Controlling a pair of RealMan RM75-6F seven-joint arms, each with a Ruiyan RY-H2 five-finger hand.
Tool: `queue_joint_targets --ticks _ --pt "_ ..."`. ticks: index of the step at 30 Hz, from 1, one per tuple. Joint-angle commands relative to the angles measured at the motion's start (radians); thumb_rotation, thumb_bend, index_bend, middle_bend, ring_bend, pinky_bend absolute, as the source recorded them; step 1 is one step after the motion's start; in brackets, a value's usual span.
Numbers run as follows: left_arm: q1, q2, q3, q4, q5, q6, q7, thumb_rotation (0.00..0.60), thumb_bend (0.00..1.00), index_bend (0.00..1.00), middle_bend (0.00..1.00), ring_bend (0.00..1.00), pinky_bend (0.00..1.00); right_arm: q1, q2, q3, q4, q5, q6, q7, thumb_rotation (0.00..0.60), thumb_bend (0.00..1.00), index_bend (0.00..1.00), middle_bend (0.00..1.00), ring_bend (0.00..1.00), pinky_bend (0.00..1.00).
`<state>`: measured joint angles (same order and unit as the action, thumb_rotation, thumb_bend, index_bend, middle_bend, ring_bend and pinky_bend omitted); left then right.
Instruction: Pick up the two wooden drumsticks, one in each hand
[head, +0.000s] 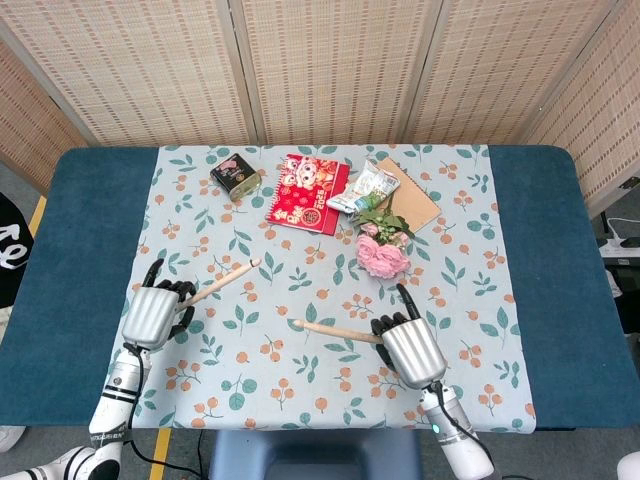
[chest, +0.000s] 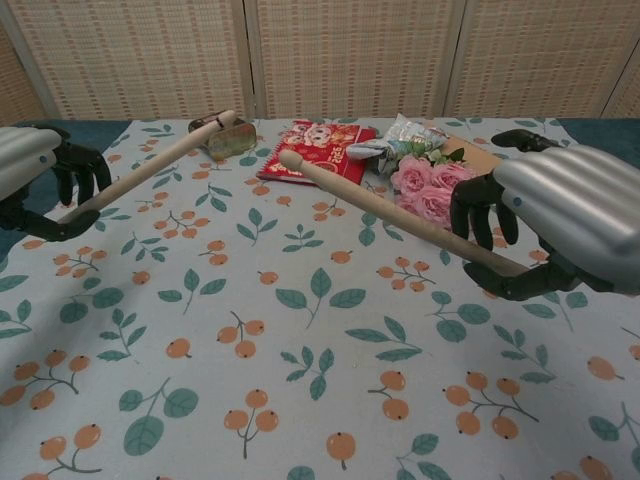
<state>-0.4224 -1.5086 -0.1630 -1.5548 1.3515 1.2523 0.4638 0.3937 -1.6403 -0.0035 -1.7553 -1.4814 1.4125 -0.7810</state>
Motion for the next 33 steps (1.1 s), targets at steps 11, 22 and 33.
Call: queue_joint_targets --ticks 11,22,33 --pt "-0.048 -0.063 0.044 -0.215 0.052 0.015 0.232 0.600 0.51 0.84 0.87 0.50 0.11 0.042 -0.099 0.087 -0.016 0.057 -0.076 -0.084 0.600 0.42 0.93 0.83 0.56 0.00" --pt "-0.043 -0.074 0.074 -0.240 0.079 0.034 0.257 0.600 0.51 0.84 0.87 0.50 0.11 0.043 -0.097 0.115 -0.011 0.115 -0.085 -0.114 0.600 0.42 0.93 0.83 0.56 0.00" --pt "-0.043 -0.074 0.075 -0.240 0.082 0.042 0.261 0.600 0.51 0.84 0.87 0.50 0.11 0.042 -0.093 0.106 -0.018 0.119 -0.080 -0.130 0.600 0.43 0.93 0.83 0.56 0.00"
